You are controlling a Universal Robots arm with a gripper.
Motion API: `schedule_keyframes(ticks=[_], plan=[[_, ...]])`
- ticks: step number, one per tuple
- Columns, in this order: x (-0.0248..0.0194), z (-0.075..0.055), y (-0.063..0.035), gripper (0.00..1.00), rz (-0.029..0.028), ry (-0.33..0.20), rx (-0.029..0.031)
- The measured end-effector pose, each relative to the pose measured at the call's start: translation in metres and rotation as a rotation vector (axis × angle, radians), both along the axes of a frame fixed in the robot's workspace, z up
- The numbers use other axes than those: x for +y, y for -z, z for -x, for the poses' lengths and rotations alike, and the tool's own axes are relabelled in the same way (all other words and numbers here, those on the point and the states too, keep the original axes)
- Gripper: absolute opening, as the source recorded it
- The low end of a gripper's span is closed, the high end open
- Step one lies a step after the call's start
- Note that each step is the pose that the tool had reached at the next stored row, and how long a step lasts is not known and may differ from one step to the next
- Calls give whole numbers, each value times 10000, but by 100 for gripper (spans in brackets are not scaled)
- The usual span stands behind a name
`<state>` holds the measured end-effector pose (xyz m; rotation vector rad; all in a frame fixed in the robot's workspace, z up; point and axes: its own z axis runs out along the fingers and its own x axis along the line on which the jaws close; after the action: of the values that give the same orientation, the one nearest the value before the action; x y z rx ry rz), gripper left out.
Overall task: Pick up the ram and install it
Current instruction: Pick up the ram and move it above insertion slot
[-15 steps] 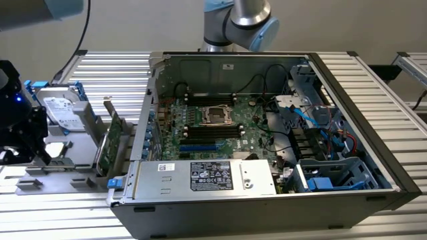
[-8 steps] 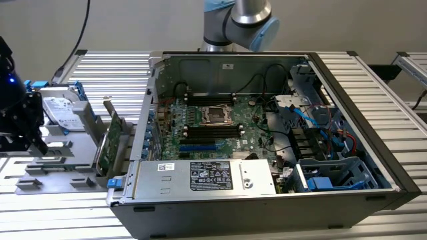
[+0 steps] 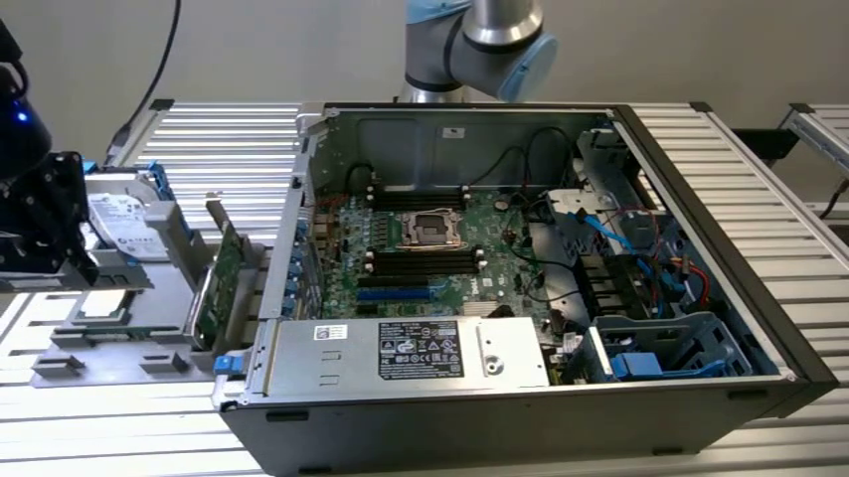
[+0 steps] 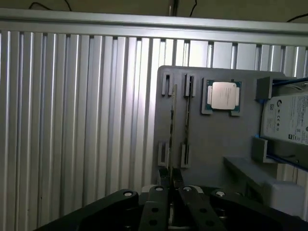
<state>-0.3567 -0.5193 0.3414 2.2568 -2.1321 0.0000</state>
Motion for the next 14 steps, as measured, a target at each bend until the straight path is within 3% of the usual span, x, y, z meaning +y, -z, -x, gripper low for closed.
schedule_keyframes(ticks=[5, 14], plan=[[0, -99, -135, 14, -42, -261, 6], [0, -472, -147, 14, -62, -413, 14]])
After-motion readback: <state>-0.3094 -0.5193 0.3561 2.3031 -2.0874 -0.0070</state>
